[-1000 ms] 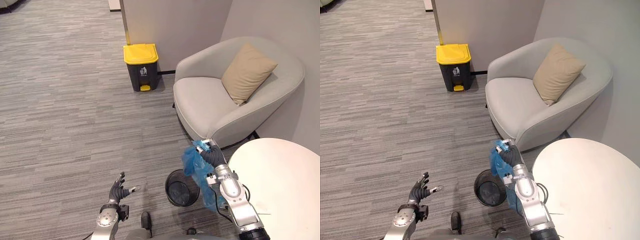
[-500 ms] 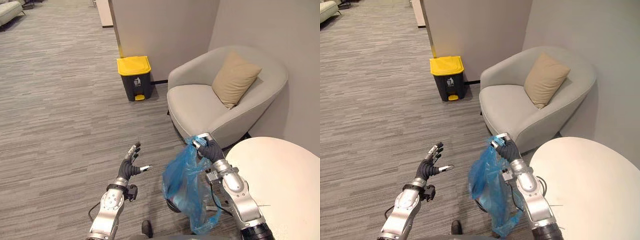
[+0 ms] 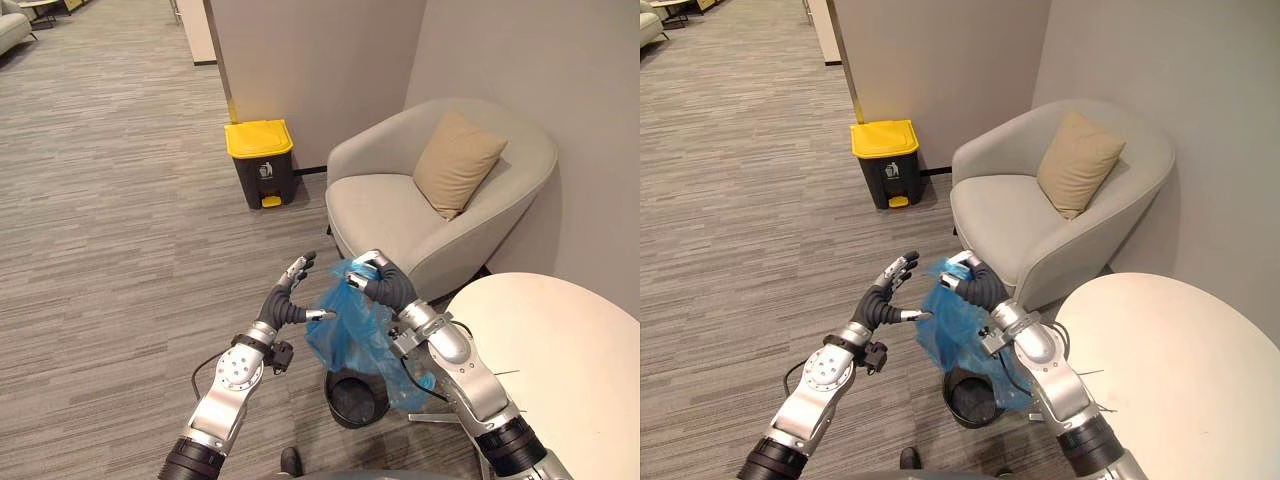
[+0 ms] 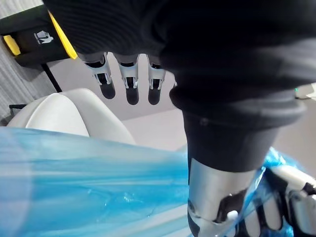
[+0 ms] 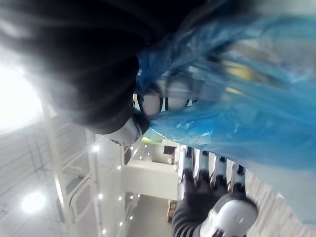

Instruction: Gather rubbish on tea table into small bin, then transfer packed bag to large trash can.

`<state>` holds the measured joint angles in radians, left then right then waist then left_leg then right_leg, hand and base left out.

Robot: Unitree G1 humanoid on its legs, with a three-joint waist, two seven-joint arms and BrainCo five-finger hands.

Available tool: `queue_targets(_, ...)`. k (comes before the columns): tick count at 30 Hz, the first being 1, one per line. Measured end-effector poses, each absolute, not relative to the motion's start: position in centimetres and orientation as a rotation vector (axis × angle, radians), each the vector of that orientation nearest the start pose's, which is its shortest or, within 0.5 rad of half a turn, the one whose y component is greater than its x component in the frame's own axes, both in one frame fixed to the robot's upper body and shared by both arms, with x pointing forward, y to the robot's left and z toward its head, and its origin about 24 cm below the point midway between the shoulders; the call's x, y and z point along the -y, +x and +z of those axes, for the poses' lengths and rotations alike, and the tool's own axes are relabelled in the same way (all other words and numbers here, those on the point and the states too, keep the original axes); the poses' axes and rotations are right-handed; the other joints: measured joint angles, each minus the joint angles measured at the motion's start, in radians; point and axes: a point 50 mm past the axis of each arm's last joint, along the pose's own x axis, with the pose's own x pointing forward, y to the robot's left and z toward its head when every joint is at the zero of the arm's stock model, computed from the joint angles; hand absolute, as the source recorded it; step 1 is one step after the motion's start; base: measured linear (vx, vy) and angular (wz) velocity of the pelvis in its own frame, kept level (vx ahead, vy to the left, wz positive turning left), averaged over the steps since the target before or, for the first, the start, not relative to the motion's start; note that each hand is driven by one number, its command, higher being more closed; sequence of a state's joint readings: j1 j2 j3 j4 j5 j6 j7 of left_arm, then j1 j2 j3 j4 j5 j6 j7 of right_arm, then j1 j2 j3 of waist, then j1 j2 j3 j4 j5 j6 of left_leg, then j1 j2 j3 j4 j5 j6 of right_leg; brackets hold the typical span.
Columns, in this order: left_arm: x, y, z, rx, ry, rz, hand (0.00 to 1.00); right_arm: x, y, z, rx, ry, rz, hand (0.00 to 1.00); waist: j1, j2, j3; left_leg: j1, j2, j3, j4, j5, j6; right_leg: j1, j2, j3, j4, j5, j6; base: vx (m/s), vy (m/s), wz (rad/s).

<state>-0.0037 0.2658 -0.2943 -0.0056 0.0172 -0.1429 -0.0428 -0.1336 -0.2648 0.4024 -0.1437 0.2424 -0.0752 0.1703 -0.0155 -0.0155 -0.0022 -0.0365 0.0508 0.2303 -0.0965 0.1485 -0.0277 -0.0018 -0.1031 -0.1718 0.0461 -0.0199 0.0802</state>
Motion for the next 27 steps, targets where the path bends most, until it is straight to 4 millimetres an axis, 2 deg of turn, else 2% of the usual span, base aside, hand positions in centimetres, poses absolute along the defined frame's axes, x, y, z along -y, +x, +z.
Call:
queue_targets(6, -10.9, 24.7, 4.6, 0.130, 0.353, -0.422, 0.00, 6.4, 24.5, 9.7, 0.239, 0.013, 0.733, 1.00, -0.001, 0.000, -0.012, 0.018, 0.000, -0.009, -0.004, 0.000, 0.000, 0.015, 0.000, 0.004, 0.000, -0.002, -0.003, 0.00, 0.003, -0.01)
queue_targets(11, -10.5, 24.9, 2.6, 0.053, 0.420, -0.460, 0.00, 5.4, 24.0, 9.4, 0.224, 0.030, 0.785, 1.00, -0.017, -0.001, -0.012, 0.015, 0.010, -0.011, -0.007, -0.005, -0.007, 0.015, -0.003, 0.006, -0.001, -0.005, -0.003, -0.02, 0.005, 0.01)
queue_targets(20, -11.0, 24.7, 0.5, -0.035, 0.456, -0.459, 0.00, 6.2, 24.5, 8.3, 0.171, 0.004, 0.738, 1.00, -0.020, -0.011, -0.019, 0.010, 0.019, -0.011, -0.007, -0.005, -0.007, 0.015, 0.007, 0.010, -0.017, 0.013, -0.011, 0.00, -0.001, -0.01)
queue_targets(27, -10.5, 24.7, 0.1, -0.051, 0.426, -0.453, 0.00, 7.0, 25.1, 8.5, 0.180, -0.018, 0.693, 1.00, -0.012, -0.012, -0.019, 0.008, 0.021, -0.013, -0.007, -0.004, -0.006, 0.017, 0.013, 0.008, -0.025, 0.016, -0.009, 0.00, -0.001, 0.00)
